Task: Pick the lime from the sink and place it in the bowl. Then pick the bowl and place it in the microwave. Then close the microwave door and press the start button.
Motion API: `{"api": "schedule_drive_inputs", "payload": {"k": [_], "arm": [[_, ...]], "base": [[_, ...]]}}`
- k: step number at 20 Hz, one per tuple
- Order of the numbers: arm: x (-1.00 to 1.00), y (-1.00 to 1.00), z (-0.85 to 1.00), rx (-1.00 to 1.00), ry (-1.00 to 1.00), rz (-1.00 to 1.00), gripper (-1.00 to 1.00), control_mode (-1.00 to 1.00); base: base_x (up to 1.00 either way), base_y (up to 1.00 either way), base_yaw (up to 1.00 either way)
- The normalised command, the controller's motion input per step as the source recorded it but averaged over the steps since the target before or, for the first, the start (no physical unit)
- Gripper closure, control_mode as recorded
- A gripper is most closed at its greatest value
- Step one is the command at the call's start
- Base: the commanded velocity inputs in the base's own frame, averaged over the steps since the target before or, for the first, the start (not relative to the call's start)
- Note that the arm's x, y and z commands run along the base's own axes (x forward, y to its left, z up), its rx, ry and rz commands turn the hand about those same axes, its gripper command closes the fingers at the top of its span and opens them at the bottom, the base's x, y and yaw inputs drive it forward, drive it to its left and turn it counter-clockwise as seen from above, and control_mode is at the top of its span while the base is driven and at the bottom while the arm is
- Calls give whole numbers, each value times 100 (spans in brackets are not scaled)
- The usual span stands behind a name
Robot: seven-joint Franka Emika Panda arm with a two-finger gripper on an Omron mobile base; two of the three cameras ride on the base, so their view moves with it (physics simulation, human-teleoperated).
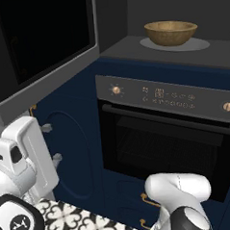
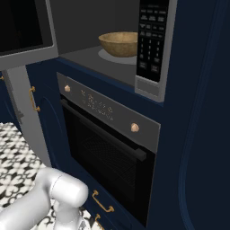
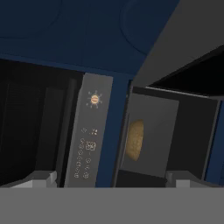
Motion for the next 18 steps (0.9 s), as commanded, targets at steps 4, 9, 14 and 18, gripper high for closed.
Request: {"api": "schedule_drive_inputs", "payload": {"k": [4,9,14,18], "arm": [[31,62,-52,0,0,-5,-100,-100],[49,54,-49,0,0,-5,-100,-100],[56,56,-31,-4,0,-8,-100,-100],[60,11,-3,-3,0,-15,-100,-100]], "base": [[0,0,0],[0,0,0],[0,0,0],[0,0,0]]}}
